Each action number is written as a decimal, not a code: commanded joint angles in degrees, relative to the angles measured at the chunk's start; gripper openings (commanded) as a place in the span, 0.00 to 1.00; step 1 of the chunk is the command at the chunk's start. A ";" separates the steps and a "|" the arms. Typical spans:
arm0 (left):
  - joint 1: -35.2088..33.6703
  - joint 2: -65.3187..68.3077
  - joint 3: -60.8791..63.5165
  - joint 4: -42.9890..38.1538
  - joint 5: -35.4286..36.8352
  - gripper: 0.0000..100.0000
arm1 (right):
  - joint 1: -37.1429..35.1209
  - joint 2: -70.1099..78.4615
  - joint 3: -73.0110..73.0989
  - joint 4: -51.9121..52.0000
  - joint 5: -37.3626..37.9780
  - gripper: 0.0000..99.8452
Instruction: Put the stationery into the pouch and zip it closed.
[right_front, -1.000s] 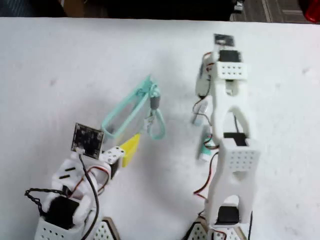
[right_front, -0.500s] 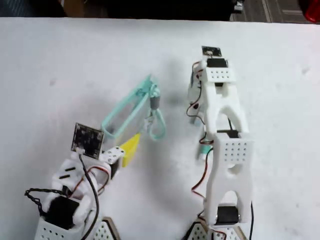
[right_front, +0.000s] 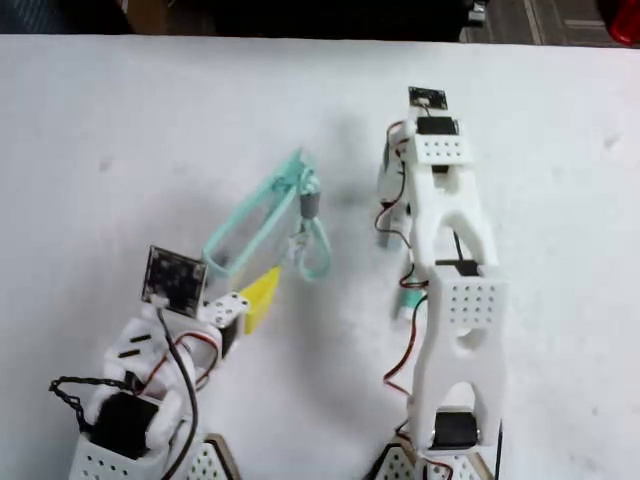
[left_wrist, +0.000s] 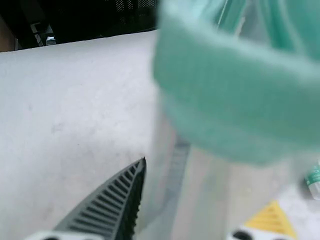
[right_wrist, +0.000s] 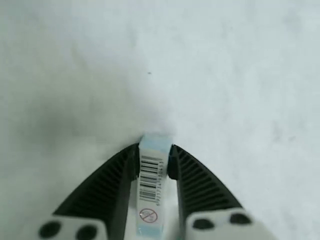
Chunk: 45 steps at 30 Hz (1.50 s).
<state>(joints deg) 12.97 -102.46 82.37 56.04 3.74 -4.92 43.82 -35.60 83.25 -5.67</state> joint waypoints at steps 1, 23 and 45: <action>-0.31 0.48 -0.62 -0.53 1.93 0.27 | 0.13 -9.36 -5.71 5.23 -0.09 0.02; -0.31 0.48 -0.53 -0.44 2.11 0.27 | -16.48 -57.36 -21.63 14.99 -0.09 0.02; 0.04 0.48 -0.44 -0.62 1.93 0.27 | -19.65 -81.89 8.44 2.24 3.96 0.02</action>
<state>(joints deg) 12.97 -102.46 82.37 56.04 5.05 -23.30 -36.18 -29.10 93.27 -2.59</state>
